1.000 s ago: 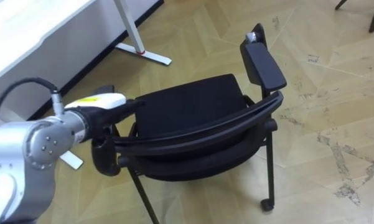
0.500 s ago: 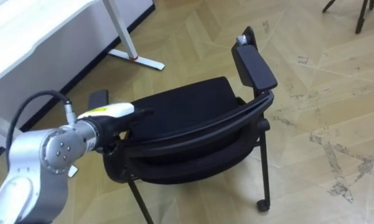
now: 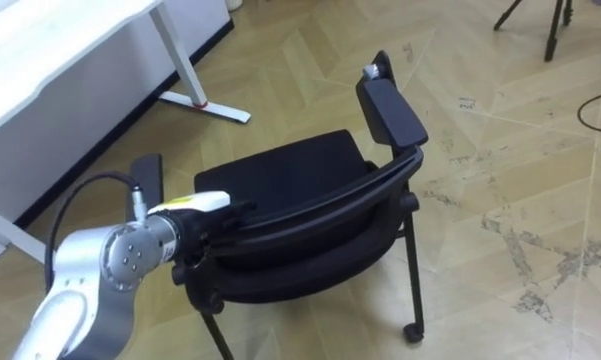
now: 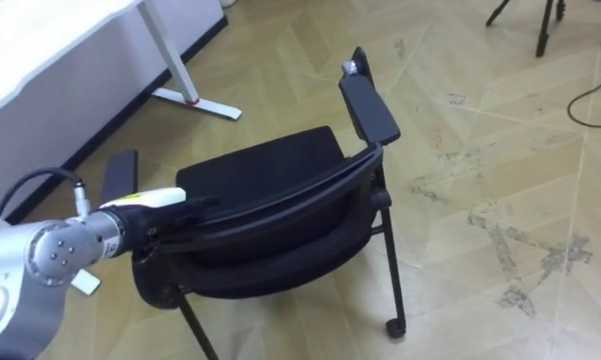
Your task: Push chair
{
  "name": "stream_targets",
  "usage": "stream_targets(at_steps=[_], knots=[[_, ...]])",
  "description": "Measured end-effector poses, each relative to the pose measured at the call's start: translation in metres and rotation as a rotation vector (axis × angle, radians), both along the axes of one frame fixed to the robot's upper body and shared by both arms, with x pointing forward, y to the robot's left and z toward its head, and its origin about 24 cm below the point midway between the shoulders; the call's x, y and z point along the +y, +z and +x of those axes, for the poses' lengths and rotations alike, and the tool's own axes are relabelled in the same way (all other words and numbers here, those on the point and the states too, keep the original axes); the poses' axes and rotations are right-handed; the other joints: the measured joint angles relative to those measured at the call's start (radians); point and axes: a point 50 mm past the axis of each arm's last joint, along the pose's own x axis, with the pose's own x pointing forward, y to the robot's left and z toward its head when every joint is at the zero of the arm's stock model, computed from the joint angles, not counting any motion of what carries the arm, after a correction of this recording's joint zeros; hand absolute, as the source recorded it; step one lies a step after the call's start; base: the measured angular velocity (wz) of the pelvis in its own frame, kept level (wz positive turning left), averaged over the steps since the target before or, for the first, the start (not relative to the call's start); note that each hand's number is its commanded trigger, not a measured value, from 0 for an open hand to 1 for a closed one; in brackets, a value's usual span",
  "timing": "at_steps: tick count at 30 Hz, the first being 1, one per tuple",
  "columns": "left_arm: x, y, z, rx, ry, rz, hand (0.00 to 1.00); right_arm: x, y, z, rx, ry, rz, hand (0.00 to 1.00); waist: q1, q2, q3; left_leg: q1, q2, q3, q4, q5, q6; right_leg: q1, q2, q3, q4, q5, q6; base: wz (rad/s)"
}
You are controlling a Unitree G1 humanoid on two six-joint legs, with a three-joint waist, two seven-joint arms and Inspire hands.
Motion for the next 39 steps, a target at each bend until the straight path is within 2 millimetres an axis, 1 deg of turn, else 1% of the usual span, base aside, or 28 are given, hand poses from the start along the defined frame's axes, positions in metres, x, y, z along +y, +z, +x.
stream_targets(at_steps=[3,5,8,13,14,15,16,17,19,23,28,32,37,38,39], knots=[[0.000,-0.003,0.001,-0.005,0.008,0.000,0.00,0.000,0.000,0.000,0.001,0.002,-0.001,0.00,0.000,-0.002,0.0021,-0.001,0.000,0.001,-0.001,0.000,0.000,-0.002,0.000,0.001,-0.001,0.000,0.000,0.00],[0.000,-0.004,0.001,-0.018,0.016,0.007,0.00,0.000,0.001,0.003,-0.011,0.013,-0.006,0.00,-0.006,-0.008,0.0059,-0.001,0.000,0.001,-0.004,0.000,0.000,-0.002,0.001,0.001,-0.004,-0.001,0.001,0.00],[0.002,-0.007,0.003,-0.036,0.024,0.016,0.00,0.000,0.001,0.005,-0.021,0.013,-0.010,0.00,-0.016,-0.015,0.0090,-0.002,-0.001,0.001,-0.008,0.000,0.000,-0.001,0.002,0.001,-0.014,-0.001,0.001,0.02],[0.003,-0.014,0.004,-0.054,0.050,0.016,0.00,0.001,0.000,0.001,-0.011,0.010,-0.009,0.00,-0.026,-0.024,0.0067,-0.008,-0.001,0.002,-0.008,0.000,0.000,-0.004,0.002,0.001,-0.014,-0.001,0.001,0.00],[0.003,-0.015,0.004,-0.058,0.054,0.013,0.18,0.002,0.000,0.000,-0.009,0.010,-0.007,0.00,-0.026,-0.026,0.0054,-0.008,-0.002,0.002,-0.008,0.000,0.000,-0.004,0.002,0.001,-0.016,-0.001,0.001,0.00],[0.003,-0.015,0.005,-0.061,0.056,0.011,0.61,0.002,0.000,0.000,-0.008,0.009,-0.006,0.00,-0.026,-0.027,0.0048,-0.008,-0.002,0.003,-0.008,0.000,0.000,-0.004,0.002,0.001,-0.015,-0.001,0.001,0.00],[0.002,-0.016,0.005,-0.066,0.060,0.008,0.90,0.002,0.000,0.001,-0.008,0.013,-0.006,0.00,-0.025,-0.030,0.0040,-0.008,-0.002,0.005,-0.008,0.000,0.000,-0.004,0.002,0.001,-0.015,-0.001,0.000,0.00],[0.002,-0.016,0.005,-0.069,0.062,0.007,1.00,0.003,0.000,0.001,-0.010,0.015,-0.004,0.00,-0.025,-0.033,0.0025,-0.007,-0.001,0.006,-0.008,0.000,0.000,-0.004,0.002,0.002,-0.015,-0.001,0.000,0.00],[0.002,-0.017,0.005,-0.071,0.064,0.006,1.00,0.003,0.000,0.001,-0.011,0.016,-0.004,0.00,-0.025,-0.038,0.0008,-0.006,-0.001,0.007,-0.008,0.000,0.000,-0.002,0.002,0.002,-0.016,-0.001,0.000,0.00],[0.001,-0.017,0.005,-0.081,0.067,0.004,1.00,0.003,0.000,0.003,-0.015,0.016,-0.004,0.00,-0.023,-0.049,0.0005,-0.003,-0.001,0.015,-0.009,0.000,0.000,-0.001,0.002,0.008,-0.016,0.000,0.000,-0.02],[0.001,-0.021,0.003,-0.121,0.067,0.004,1.00,0.003,0.000,0.003,-0.014,0.016,-0.005,0.00,-0.023,-0.050,0.0000,-0.002,-0.001,0.019,-0.009,0.000,0.000,-0.001,0.002,0.009,-0.016,0.000,0.000,0.00],[0.000,-0.025,0.000,-0.184,0.074,0.005,1.00,0.002,0.000,0.002,-0.018,-0.004,-0.007,0.00,-0.021,-0.052,-0.0001,0.002,-0.002,0.020,-0.008,0.000,0.000,-0.001,0.003,0.022,-0.015,-0.001,0.000,0.00],[0.000,-0.028,0.000,-0.204,0.084,0.010,1.00,0.001,0.000,0.002,-0.025,-0.033,-0.023,0.00,-0.018,-0.055,0.0002,0.005,-0.002,0.023,-0.008,0.000,0.000,-0.002,0.003,0.031,-0.014,0.000,0.001,-0.02],[0.001,-0.029,-0.001,-0.213,0.088,0.009,1.00,0.001,0.000,0.003,-0.032,-0.052,-0.023,0.00,-0.018,-0.053,-0.0028,0.005,-0.002,0.024,-0.008,0.000,0.000,-0.004,0.004,0.029,-0.014,0.000,0.001,-0.04],[0.001,-0.029,-0.002,-0.214,0.090,0.009,1.00,0.000,0.001,0.003,-0.035,-0.060,-0.025,0.00,-0.018,-0.055,-0.0031,0.005,-0.002,0.024,-0.008,0.000,0.000,-0.004,0.004,0.029,-0.014,0.001,0.001,0.00]])
